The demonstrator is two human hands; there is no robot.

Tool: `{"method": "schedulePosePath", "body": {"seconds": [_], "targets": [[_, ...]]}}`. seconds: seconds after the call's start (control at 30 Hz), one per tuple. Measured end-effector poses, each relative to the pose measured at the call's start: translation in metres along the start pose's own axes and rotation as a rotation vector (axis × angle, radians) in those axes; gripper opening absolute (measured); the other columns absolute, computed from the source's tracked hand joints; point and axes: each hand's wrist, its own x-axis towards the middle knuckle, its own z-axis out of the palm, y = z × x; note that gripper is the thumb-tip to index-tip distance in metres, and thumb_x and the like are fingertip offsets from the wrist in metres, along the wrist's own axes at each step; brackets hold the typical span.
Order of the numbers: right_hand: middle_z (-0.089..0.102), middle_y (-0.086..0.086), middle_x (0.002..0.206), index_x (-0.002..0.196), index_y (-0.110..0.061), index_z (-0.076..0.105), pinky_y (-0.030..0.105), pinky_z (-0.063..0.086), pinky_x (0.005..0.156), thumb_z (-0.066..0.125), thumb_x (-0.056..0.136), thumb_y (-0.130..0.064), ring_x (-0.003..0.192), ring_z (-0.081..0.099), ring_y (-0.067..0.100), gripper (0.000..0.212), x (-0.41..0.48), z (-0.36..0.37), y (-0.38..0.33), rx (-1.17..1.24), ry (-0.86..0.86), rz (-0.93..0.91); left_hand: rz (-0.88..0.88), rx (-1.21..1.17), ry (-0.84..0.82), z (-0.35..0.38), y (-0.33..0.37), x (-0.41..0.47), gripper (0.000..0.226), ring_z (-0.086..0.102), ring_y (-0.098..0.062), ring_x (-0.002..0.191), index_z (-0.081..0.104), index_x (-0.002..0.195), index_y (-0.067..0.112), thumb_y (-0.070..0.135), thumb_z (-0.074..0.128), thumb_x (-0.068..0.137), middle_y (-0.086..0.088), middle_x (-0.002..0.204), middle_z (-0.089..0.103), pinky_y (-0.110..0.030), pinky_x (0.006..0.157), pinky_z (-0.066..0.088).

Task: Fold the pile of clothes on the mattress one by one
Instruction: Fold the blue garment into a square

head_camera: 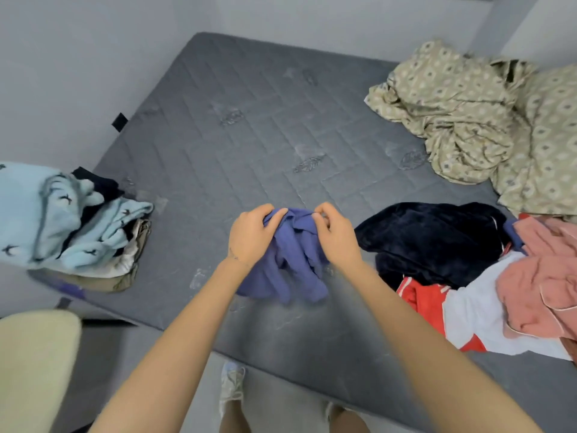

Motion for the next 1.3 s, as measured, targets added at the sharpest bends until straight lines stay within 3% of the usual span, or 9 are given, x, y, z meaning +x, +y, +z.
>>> {"method": "schedulePosePath", "body": {"seconds": [0.2,0.4,0.5,0.63,0.73,0.83,1.07,1.17,1.3], "targets": [[0.045,-0.002,0.054,0.085,-0.011,0.053,0.040,0.039,0.062,0.050,0.099,-0.024,0.058,0.045,0.025,0.019,0.007,0.071,-0.077,-0.007,0.159,0.009,0.069,-0.034,-0.025,-0.082,-0.067,0.012,0.052,0.025,-0.022,0.055,0.024,0.059,0.017,0.034,0.056,0.097,-0.004,0.052,0.027,-0.041,0.053,0.026],[0.051,0.000,0.056,0.079,-0.014,0.057,0.041,0.045,0.065,0.055,0.096,-0.027,0.063,0.052,0.025,0.021,0.006,0.119,-0.126,-0.061,0.324,0.132,0.105,-0.036,-0.097,-0.146,-0.123,0.027,0.044,0.039,-0.021,0.056,0.043,0.062,0.011,0.034,0.056,0.096,0.000,0.054,0.042,-0.033,0.055,0.029],[0.046,-0.005,0.054,0.080,-0.012,0.061,0.039,0.043,0.065,0.058,0.093,-0.026,0.063,0.051,0.023,0.020,0.004,0.134,-0.140,-0.074,0.367,0.168,0.138,-0.056,-0.110,-0.160,-0.140,0.035,0.044,0.031,-0.017,0.056,0.039,0.060,0.011,0.027,0.055,0.097,0.000,0.054,0.033,-0.036,0.056,0.028],[0.045,-0.003,0.054,0.079,-0.010,0.063,0.037,0.041,0.065,0.060,0.092,-0.026,0.062,0.049,0.020,0.021,0.005,0.142,-0.144,-0.070,0.326,0.231,0.152,-0.057,-0.131,-0.163,-0.154,0.044,0.047,0.028,-0.020,0.054,0.031,0.059,0.014,0.029,0.053,0.098,-0.004,0.053,0.029,-0.038,0.055,0.026],[0.047,-0.001,0.055,0.077,-0.012,0.063,0.036,0.039,0.064,0.063,0.090,-0.026,0.062,0.049,0.021,0.020,0.007,0.144,-0.138,-0.102,0.291,0.262,0.153,0.005,-0.140,-0.159,-0.164,0.051,0.047,0.040,-0.032,0.054,0.037,0.059,0.011,0.038,0.050,0.095,-0.011,0.053,0.037,-0.040,0.056,0.034],[0.048,0.000,0.055,0.076,-0.013,0.063,0.036,0.041,0.064,0.063,0.090,-0.026,0.062,0.051,0.022,0.019,0.009,0.147,-0.131,-0.097,0.282,0.274,0.161,0.066,-0.152,-0.153,-0.167,0.055,0.044,0.046,-0.039,0.060,0.042,0.060,0.010,0.031,0.055,0.097,-0.008,0.055,0.041,-0.040,0.058,0.035],[0.045,-0.003,0.051,0.075,-0.013,0.062,0.034,0.040,0.061,0.061,0.091,-0.024,0.059,0.046,0.019,0.020,0.026,0.151,-0.108,-0.085,0.249,0.316,0.165,0.014,-0.167,-0.136,-0.171,0.072,0.043,0.043,-0.029,0.056,0.036,0.060,0.016,0.026,0.056,0.097,0.001,0.051,0.034,-0.032,0.056,0.023],[0.045,-0.001,0.052,0.077,-0.008,0.064,0.035,0.039,0.061,0.062,0.091,-0.024,0.057,0.046,0.018,0.021,0.033,0.156,-0.094,-0.079,0.276,0.334,0.145,-0.029,-0.203,-0.121,-0.179,0.079,0.039,0.046,-0.024,0.057,0.043,0.062,0.015,0.029,0.059,0.095,0.002,0.054,0.043,-0.033,0.056,0.028],[0.045,-0.006,0.051,0.079,-0.010,0.064,0.031,0.035,0.058,0.060,0.092,-0.025,0.057,0.046,0.017,0.020,0.043,0.170,-0.065,-0.123,0.250,0.401,0.177,-0.051,-0.419,-0.097,-0.209,0.094,0.032,0.049,-0.014,0.060,0.052,0.075,0.011,0.035,0.071,0.085,0.000,0.067,0.055,-0.029,0.060,0.035]]}}
